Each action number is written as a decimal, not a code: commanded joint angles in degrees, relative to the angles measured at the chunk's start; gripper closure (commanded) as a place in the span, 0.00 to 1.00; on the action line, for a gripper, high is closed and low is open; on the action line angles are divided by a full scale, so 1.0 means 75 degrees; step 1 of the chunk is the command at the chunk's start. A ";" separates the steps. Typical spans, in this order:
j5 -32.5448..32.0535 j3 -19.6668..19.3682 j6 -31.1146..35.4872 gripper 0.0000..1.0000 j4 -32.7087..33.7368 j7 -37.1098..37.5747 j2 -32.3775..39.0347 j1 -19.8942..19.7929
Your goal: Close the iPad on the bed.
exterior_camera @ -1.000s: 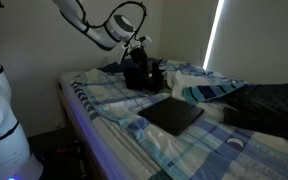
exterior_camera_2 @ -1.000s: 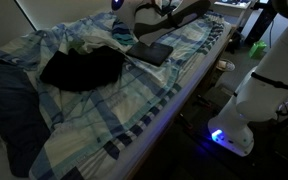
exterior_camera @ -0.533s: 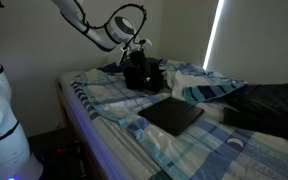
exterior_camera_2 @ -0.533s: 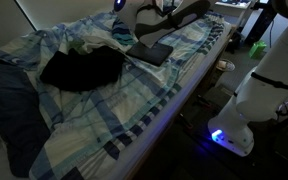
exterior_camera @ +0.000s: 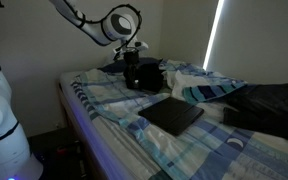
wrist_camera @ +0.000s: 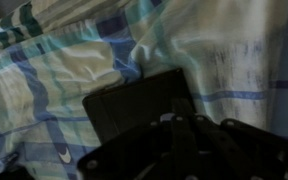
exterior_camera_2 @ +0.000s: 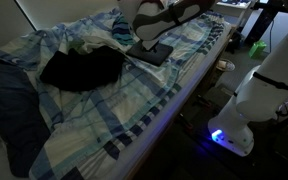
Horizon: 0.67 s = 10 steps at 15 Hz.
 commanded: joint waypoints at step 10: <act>0.4195 -0.0433 -0.0322 0.66 -0.0447 -0.3962 -0.1830 -0.0115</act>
